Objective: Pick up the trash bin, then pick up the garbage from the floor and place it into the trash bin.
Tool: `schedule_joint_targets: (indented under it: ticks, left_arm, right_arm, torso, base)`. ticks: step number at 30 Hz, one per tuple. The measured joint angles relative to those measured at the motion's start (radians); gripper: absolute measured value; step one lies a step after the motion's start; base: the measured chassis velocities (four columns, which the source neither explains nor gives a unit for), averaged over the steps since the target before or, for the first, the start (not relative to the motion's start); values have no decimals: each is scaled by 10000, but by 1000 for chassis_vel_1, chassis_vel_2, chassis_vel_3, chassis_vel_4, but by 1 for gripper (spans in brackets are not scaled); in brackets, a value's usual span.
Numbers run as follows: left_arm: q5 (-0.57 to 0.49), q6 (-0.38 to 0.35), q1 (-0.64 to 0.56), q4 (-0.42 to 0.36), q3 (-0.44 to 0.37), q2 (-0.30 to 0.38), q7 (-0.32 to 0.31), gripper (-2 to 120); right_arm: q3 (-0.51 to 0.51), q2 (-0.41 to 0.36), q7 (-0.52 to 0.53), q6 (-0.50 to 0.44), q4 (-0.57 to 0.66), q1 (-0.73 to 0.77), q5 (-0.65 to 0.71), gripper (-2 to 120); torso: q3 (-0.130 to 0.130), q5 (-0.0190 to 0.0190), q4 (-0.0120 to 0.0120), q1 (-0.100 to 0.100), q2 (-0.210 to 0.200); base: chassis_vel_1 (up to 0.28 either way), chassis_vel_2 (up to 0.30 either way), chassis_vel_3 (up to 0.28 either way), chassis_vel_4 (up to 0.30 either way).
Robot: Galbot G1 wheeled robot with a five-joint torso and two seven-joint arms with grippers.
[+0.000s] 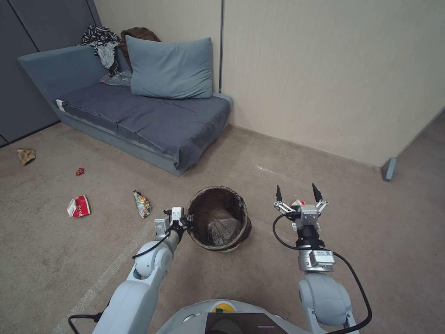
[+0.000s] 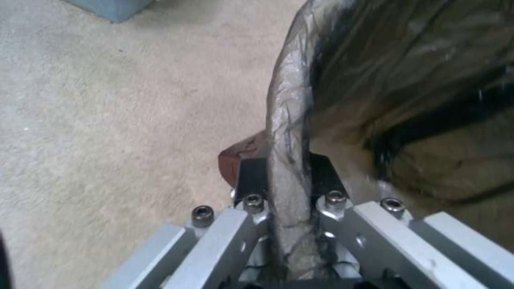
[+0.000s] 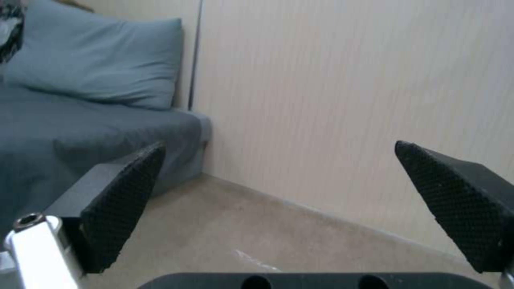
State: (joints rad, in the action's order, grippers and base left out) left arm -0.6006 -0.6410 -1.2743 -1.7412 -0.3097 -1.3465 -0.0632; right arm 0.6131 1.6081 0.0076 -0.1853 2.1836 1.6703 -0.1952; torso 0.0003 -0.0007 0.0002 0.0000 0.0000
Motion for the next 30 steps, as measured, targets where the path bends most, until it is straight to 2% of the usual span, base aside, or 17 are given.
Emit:
schedule_joint_targets:
  ticks: [2, 3, 4, 5, 6, 8, 9, 10, 11, 16, 24, 30]
  left_arm:
    - [174, 159, -6, -175, -53, 27, 0, 3]
    - [641, 568, -280, -475, -160, 46, 22, 3]
    - [907, 869, -460, -662, -256, 41, 25, 2]
    - [907, 869, -460, -662, -256, 41, 25, 2]
    - [1099, 1076, -587, -873, -351, 26, 29, 2]
    - [1545, 1372, -1066, -1729, -632, 10, 27, 2]
    - [1661, 1459, -1196, -2020, -736, -2, -9, 2]
    - [1661, 1459, -1196, -2020, -736, -2, -9, 2]
    - [1828, 1581, -1355, -2312, -826, -43, -25, 2]
    - [2654, 2171, -1795, -3303, -860, -316, 42, 2]
    - [3086, 2377, -2073, -4136, -965, -380, 84, 2]
    - [3561, 2771, -2147, -4199, -1092, -383, 86, 2]
  right_arm:
    - [-23, 0, -42, -23, -6, -80, -40, 100]
    - [-40, 1, -87, -162, -89, -198, -38, 100]
    - [-68, -7, -23, -238, -158, -251, -3, 100]
    - [-68, -7, -23, -238, -158, -251, -3, 100]
    - [-130, 5, 60, -334, -252, -294, 183, 100]
    - [-190, -3, 97, -690, -490, -386, 923, 100]
    - [-201, -3, 80, -754, -502, -426, 1094, 100]
    - [-201, -3, 80, -754, -502, -426, 1094, 100]
    - [-222, -2, 84, -784, -503, -465, 1170, 100]
    - [-229, -1, 97, -850, -494, -444, 1149, 100]
    - [-221, -1, 103, -872, -430, -414, 1095, 100]
    - [-198, -1, 132, -876, -382, -352, 1057, 100]
  torso:
    - [7, -13, -6, 1, -3]
    - [12, -18, -22, 3, -5]
    - [12, -18, -1, 3, -6]
    - [12, -18, -1, 3, -6]
    - [16, -20, -22, 5, -8]
    - [12, -21, -13, 6, -10]
    - [5, -6, -12, 5, -9]
    - [5, -6, -12, 5, -9]
    - [4, 5, -7, 5, -9]
    - [-1, 4, -5, 4, -7]
    - [-3, 7, -2, 2, -4]
    - [-3, 6, -2, 2, -2]
  base:
    - [0, 0, 0, 0]
    - [0, 0, 0, 0]
    - [0, 0, 0, 0]
    - [0, 0, 0, 0]
    - [0, 0, 0, 0]
    - [0, 0, 0, 0]
    - [0, 0, 0, 0]
    - [0, 0, 0, 0]
    - [0, 0, 0, 0]
    - [0, 0, 0, 0]
    - [0, 0, 0, 0]
    - [0, 0, 0, 0]
